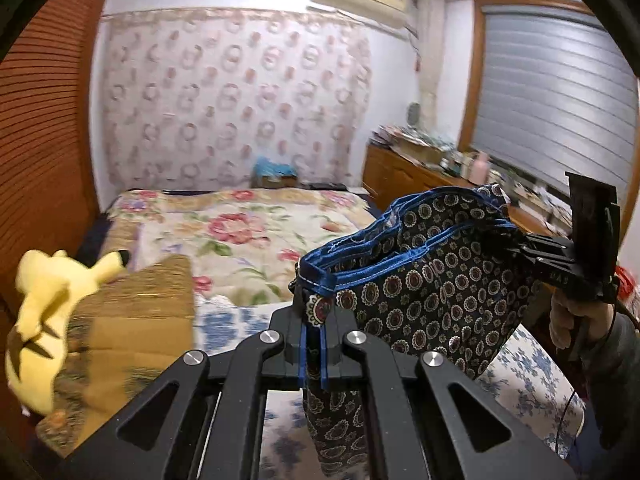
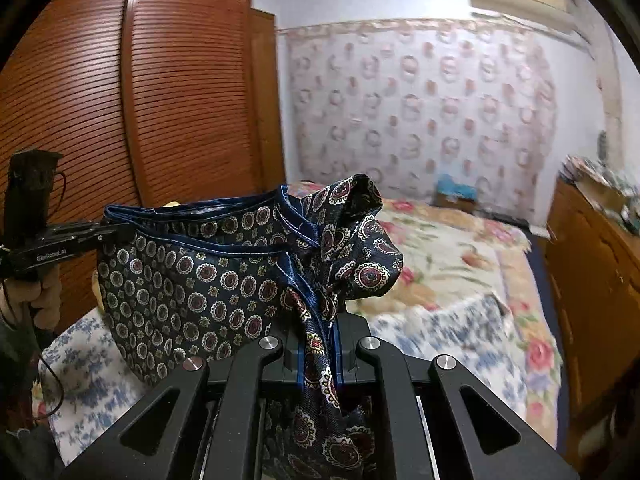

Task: Fold small clothes
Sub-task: 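Lift the folded pants bundle with both grippers off the bed, then carry the bundle with both grippers beside the yellow plush toy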

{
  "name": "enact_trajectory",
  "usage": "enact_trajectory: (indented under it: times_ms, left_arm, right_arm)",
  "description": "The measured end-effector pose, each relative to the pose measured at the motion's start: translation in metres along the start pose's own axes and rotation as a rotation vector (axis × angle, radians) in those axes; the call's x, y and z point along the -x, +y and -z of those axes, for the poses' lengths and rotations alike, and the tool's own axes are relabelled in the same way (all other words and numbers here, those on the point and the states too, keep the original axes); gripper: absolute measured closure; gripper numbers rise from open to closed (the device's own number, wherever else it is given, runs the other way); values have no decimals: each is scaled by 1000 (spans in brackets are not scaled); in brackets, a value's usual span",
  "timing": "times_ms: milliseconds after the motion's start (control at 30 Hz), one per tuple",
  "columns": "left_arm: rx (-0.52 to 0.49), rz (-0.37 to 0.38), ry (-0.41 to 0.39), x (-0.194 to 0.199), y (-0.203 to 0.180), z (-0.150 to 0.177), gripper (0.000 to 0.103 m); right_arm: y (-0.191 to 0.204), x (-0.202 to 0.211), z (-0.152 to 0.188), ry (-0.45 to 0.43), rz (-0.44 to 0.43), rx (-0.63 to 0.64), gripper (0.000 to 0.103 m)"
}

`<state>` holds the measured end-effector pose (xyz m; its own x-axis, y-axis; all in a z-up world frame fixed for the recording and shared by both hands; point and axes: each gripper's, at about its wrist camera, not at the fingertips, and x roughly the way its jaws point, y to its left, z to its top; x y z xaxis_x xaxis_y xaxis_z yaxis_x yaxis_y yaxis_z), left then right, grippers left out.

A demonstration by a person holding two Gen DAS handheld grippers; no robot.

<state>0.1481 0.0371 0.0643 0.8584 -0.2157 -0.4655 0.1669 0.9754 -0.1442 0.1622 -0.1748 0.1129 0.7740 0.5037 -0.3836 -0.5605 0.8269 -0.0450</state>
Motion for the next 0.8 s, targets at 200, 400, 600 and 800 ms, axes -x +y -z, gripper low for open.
enact_trajectory:
  times_ms: [200, 400, 600, 800]
  left_arm:
    - [48, -75, -51, 35, 38, 2, 98]
    - [112, -154, -104, 72, 79, 16, 98]
    - [193, -263, -80, 78, 126, 47, 98]
    - [260, -317, -15, 64, 164, 80, 98]
  right_arm:
    - [15, -33, -30, -26, -51, 108, 93]
    - [28, -63, -54, -40, -127, 253, 93]
    - [56, -117, -85, -7, -205, 393, 93]
    - [90, -191, -91, 79, -220, 507, 93]
